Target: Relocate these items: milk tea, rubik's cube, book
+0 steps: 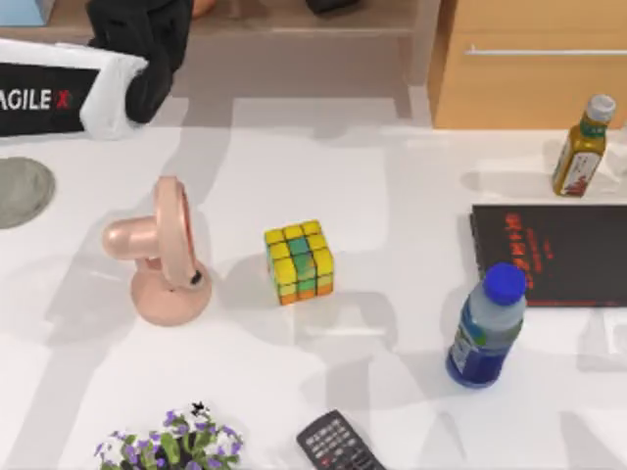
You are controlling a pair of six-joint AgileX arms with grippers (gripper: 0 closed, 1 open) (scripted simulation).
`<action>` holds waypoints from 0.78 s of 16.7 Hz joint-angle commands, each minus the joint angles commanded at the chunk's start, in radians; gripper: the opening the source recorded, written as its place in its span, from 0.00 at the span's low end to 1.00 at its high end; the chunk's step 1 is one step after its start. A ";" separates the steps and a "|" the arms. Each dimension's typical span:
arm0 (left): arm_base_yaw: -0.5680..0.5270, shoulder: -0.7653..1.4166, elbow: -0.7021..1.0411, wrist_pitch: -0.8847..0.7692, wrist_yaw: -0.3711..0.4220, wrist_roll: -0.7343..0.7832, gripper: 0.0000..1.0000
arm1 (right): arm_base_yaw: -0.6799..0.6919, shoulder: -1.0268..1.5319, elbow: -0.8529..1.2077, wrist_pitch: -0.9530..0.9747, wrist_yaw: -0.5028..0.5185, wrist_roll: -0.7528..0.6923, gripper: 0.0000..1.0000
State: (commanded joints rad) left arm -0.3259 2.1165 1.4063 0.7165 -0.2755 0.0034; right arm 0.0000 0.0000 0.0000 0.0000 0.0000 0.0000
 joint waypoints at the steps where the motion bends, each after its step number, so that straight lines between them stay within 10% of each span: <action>1: 0.002 0.008 0.012 -0.005 0.002 0.000 1.00 | 0.000 0.000 0.000 0.000 0.000 0.000 1.00; 5: 0.002 0.009 0.014 -0.005 0.003 0.000 1.00 | 0.000 0.000 0.000 0.000 0.000 0.000 1.00; 13: 0.002 0.009 0.014 -0.005 0.003 0.000 0.40 | 0.000 0.000 0.000 0.000 0.000 0.000 1.00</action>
State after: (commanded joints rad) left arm -0.3234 2.1256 1.4200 0.7110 -0.2730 0.0033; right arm 0.0000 0.0000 0.0000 0.0000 0.0000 0.0000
